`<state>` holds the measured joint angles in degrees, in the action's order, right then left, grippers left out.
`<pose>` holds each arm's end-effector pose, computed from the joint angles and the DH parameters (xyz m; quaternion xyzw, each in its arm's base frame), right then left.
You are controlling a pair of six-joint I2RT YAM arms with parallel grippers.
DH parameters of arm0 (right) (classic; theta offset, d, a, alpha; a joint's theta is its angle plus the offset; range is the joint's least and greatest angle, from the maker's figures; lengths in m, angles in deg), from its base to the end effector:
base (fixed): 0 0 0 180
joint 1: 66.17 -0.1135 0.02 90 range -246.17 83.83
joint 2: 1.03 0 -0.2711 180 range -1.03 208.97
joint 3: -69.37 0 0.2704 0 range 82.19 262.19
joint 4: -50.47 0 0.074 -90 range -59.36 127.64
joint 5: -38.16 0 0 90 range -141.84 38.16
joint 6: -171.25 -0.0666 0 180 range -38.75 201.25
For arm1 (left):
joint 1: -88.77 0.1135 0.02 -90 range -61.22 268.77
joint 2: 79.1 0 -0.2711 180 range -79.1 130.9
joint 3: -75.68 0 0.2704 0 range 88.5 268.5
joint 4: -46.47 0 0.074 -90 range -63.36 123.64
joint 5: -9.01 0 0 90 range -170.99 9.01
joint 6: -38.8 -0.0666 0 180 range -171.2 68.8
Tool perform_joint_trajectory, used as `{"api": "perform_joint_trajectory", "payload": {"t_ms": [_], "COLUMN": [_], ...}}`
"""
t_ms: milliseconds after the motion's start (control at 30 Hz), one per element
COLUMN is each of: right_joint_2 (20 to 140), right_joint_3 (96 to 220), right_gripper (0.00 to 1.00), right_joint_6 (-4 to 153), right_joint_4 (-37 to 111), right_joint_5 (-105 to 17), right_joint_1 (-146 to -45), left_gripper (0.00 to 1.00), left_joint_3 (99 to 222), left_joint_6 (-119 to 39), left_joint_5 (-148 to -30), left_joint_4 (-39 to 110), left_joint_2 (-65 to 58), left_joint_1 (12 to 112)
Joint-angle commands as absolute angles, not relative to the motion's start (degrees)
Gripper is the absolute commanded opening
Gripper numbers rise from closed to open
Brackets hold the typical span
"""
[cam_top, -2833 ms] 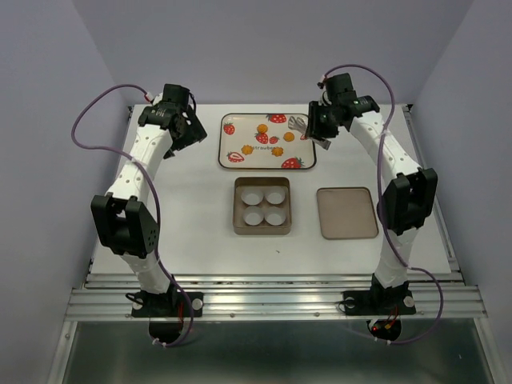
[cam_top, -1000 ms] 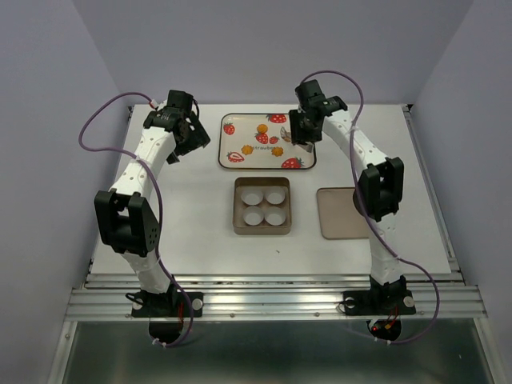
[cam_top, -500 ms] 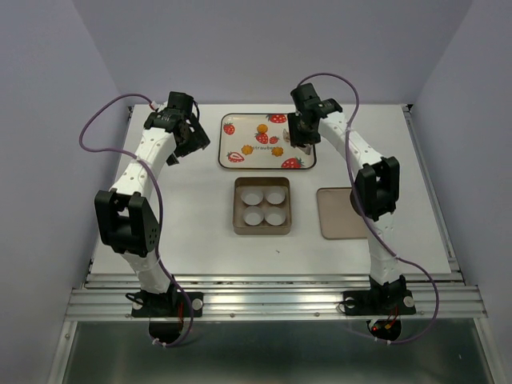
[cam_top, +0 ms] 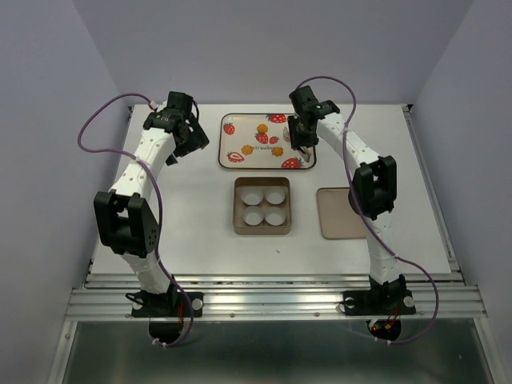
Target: Pack the cookies
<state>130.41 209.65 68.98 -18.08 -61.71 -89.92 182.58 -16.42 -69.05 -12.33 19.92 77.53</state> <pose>0.4961 0.2058 0.2377 -0.0738 0.9591 0.0015 0.2732 0.4127 -0.0680 0.3103 -0.2252 0.9105 -0.0398 0.3445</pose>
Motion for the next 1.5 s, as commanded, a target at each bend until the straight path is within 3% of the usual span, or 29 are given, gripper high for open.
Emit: {"api": "perform_joint_trajectory", "payload": {"t_ms": [0,67,800,1467], "right_joint_2": [128.70,128.26,118.86,98.55], "right_joint_3": [210.60,210.60,208.58,190.74], "right_gripper": [0.42,0.38,0.36,0.36], "right_joint_6": [69.56,69.74,70.79,74.31], "right_joint_4": [-17.64,-17.64,-17.73,-25.19], "right_joint_5": [-61.86,-61.43,-60.55,-49.74], "right_joint_1": [-90.60,-90.60,-90.60,-96.49], "left_gripper": [0.99,0.99,0.99,0.99], "left_joint_3": [181.57,181.66,187.99,189.22], "left_joint_6": [-16.66,-16.57,-16.31,-14.99], "left_joint_5": [-67.19,-67.37,-67.19,-69.57], "left_joint_4": [-13.11,-13.11,-14.08,-13.64], "left_joint_2": [16.08,16.26,20.30,24.34], "left_joint_1": [77.26,77.26,77.35,77.17]}}
